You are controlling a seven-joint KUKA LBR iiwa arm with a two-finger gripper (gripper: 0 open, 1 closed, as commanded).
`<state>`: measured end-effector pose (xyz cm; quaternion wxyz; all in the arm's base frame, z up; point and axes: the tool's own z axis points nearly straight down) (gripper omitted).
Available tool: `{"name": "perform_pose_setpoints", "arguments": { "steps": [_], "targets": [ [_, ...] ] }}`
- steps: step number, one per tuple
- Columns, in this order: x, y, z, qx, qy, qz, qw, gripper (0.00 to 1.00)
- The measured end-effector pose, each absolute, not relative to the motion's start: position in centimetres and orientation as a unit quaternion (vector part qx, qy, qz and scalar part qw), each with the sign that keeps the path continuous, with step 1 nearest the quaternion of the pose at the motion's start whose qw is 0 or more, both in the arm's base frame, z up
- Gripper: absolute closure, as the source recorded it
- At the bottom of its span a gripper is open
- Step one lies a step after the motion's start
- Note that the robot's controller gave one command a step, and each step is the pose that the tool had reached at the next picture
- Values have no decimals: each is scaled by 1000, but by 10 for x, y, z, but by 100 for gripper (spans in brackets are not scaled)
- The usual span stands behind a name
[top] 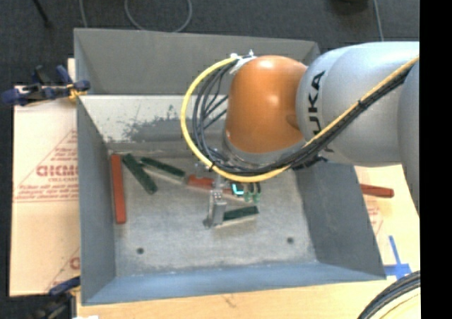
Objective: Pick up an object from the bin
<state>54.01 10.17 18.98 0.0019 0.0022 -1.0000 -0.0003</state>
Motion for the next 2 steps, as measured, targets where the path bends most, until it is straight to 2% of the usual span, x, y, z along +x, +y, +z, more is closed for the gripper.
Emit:
{"name": "perform_pose_setpoints", "arguments": {
  "steps": [1,2],
  "targets": [
    [606,59,68,14,-1000,0,-2,0],
    [607,61,72,14,-1000,-1,-4,100]
  ]
}}
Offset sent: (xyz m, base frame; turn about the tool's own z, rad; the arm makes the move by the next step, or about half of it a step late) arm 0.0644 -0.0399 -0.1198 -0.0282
